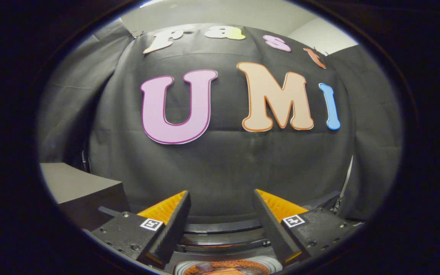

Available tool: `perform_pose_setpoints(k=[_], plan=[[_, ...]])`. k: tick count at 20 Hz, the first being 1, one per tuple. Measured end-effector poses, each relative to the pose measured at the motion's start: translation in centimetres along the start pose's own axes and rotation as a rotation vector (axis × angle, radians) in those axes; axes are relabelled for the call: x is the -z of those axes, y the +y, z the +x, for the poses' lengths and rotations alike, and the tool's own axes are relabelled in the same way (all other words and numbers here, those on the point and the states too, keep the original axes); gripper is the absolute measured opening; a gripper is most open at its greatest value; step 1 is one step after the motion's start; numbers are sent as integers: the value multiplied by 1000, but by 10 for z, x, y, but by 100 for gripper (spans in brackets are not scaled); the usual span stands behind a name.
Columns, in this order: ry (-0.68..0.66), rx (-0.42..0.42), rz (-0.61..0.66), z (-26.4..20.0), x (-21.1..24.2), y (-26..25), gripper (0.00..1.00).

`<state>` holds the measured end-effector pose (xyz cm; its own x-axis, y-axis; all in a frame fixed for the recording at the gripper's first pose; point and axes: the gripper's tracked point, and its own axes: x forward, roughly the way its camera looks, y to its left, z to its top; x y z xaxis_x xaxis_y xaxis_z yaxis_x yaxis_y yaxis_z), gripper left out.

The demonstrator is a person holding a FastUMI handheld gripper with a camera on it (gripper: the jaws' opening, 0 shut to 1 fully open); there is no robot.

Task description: Put the clothes into the washing machine and then close the washing machine lid.

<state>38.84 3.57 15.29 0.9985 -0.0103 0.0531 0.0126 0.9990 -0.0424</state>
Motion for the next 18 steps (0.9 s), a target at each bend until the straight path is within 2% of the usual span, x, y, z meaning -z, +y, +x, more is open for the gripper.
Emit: perform_pose_setpoints(k=[8, 12, 15, 18], plan=[[7, 0, -4, -16, 3, -2, 99], [39, 0, -1, -36, 20, -5, 99], [130, -4, -17, -50, 49, -5, 99], [98, -25, -69, -72, 49, 3, 98]])
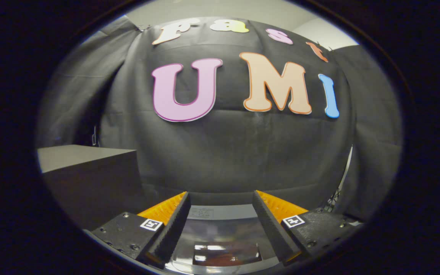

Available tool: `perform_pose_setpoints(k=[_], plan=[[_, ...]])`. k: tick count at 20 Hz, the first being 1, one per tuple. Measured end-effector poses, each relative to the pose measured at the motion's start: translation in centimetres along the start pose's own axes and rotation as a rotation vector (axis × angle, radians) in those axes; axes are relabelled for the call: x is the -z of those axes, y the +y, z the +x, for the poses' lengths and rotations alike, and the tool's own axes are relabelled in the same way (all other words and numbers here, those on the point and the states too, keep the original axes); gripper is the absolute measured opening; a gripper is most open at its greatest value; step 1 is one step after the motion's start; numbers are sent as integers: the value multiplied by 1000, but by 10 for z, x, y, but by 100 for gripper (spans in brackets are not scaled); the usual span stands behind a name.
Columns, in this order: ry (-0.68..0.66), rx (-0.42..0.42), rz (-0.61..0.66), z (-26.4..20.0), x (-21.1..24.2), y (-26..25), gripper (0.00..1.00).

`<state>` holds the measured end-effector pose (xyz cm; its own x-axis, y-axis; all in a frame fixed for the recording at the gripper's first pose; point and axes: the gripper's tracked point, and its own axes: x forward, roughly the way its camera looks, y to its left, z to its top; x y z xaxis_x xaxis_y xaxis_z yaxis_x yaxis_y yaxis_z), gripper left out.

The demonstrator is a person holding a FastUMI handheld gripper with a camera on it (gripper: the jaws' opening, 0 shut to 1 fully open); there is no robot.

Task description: Put the clothes into the washing machine and then close the washing machine lid.

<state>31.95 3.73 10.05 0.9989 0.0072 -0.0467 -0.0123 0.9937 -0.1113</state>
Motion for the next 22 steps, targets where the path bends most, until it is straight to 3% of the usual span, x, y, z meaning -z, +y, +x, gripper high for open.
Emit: perform_pose_setpoints(k=[6, 13, 20, 22], plan=[[23, -23, -38, -40, 5, 16, 97], [59, 5, 118, -85, 4, 18, 97], [31, -12, 207, -131, -16, 17, 96], [29, 18, 219, -149, -12, 7, 96]])
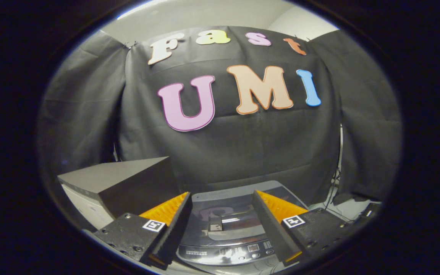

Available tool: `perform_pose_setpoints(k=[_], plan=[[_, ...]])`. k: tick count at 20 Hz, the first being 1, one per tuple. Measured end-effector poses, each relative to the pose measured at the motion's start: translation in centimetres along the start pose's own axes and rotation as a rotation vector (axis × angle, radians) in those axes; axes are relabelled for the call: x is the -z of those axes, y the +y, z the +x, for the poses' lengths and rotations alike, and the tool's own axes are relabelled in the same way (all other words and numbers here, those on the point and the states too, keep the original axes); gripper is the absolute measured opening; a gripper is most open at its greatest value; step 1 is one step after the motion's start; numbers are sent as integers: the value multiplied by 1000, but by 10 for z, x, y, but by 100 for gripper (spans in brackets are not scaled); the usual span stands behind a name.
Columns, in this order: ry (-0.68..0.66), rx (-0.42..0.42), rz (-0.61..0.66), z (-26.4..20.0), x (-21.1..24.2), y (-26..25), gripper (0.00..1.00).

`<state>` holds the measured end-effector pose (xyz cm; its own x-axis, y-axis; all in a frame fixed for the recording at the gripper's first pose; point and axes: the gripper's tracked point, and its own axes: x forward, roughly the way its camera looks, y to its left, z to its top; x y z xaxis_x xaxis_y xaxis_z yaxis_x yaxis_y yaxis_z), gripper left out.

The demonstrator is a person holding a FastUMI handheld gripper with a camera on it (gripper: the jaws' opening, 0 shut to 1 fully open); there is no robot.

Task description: Put the clothes into the washing machine and then close the washing machine lid.

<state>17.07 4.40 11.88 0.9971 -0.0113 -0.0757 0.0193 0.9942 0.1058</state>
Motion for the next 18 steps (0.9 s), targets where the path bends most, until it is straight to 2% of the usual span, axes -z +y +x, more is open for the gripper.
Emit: perform_pose_setpoints(k=[9, 12, 18], plan=[[7, -18, 53, -74, 22, -26, 96], [18, 34, 29, -96, 31, -39, 96], [-11, -9, -32, -138, 22, -18, 96]])
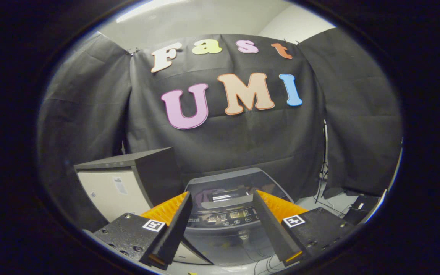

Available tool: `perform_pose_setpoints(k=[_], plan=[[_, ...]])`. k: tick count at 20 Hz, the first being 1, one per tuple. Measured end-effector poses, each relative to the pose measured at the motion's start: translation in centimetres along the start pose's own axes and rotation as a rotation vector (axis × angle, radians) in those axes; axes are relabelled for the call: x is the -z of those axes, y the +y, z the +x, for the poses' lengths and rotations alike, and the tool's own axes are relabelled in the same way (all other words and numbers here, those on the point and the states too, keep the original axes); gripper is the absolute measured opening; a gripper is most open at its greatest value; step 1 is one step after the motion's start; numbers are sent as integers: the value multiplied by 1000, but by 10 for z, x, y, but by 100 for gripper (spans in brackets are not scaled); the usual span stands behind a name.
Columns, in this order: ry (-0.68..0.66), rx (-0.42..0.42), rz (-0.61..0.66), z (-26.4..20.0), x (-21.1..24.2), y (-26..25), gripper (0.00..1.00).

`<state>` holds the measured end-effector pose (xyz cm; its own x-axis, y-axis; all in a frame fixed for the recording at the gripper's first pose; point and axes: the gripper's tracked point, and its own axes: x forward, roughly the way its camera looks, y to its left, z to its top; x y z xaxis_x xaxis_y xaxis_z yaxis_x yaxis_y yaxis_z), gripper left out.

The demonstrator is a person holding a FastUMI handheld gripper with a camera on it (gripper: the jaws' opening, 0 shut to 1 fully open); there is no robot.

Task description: Put the clothes into the washing machine and then close the washing machine lid.

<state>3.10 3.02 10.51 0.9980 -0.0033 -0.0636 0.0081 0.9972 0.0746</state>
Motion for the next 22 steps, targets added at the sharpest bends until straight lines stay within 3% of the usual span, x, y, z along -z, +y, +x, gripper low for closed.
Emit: perform_pose_setpoints(k=[12, 22], plan=[[3, 30, -80, -60, 15, -27, 96], [-10, -42, 4, -87, 17, -30, 96]])
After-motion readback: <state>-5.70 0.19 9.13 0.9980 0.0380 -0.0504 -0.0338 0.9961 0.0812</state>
